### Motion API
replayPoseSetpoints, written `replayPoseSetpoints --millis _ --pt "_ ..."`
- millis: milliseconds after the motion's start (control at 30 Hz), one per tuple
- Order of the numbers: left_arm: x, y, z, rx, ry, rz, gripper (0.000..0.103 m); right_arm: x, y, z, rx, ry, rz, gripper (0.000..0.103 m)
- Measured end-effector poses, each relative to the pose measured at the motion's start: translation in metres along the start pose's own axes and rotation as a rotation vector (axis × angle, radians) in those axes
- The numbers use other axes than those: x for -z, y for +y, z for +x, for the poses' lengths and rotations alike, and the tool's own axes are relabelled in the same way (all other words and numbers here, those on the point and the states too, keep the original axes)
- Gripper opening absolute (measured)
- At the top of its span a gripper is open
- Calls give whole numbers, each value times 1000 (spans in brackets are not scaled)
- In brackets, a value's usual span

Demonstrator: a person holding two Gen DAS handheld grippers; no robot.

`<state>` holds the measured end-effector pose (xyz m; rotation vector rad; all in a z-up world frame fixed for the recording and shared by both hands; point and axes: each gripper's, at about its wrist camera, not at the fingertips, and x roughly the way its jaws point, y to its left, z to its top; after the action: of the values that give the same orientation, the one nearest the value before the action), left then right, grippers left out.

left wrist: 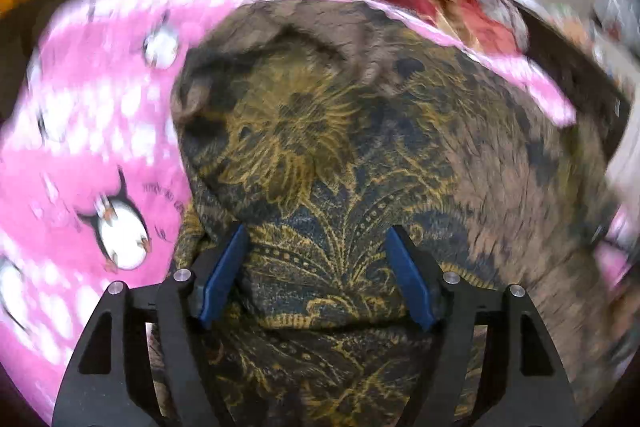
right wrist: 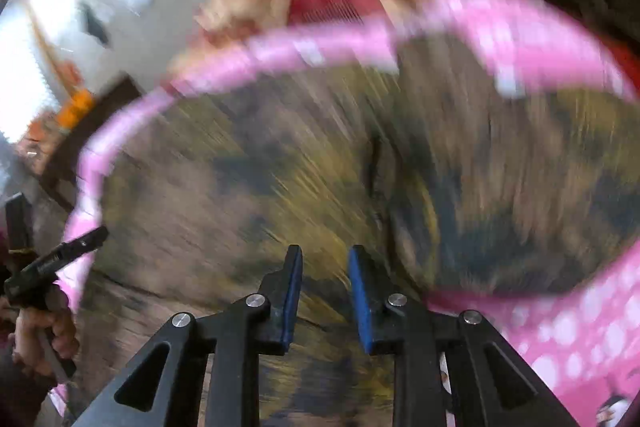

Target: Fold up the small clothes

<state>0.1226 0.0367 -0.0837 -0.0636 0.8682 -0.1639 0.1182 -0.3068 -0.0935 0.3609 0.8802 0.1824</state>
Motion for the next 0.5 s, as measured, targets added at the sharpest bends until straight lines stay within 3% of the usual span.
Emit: replayPoseSetpoints --millis 33,100,200,300,367,500 --pt "-2 -5 -3 -25 1 27 71 -3 -2 -3 -12 10 22 21" --pt "-10 -7 -14 -6 -56 31 71 -13 0 -10 5 40 32 21" --pt "-43 -6 -16 -22 -138 11 71 -36 11 -31 52 -98 -2 21" --pt "-74 9 18 -51 -72 -64 72 -56 14 -15 94 -114 -6 21" --pt "-76 30 57 -83 52 -136 72 -59 6 14 154 -40 -11 22" --pt "-77 32 53 -67 26 -95 76 -56 -16 22 162 -41 65 33"
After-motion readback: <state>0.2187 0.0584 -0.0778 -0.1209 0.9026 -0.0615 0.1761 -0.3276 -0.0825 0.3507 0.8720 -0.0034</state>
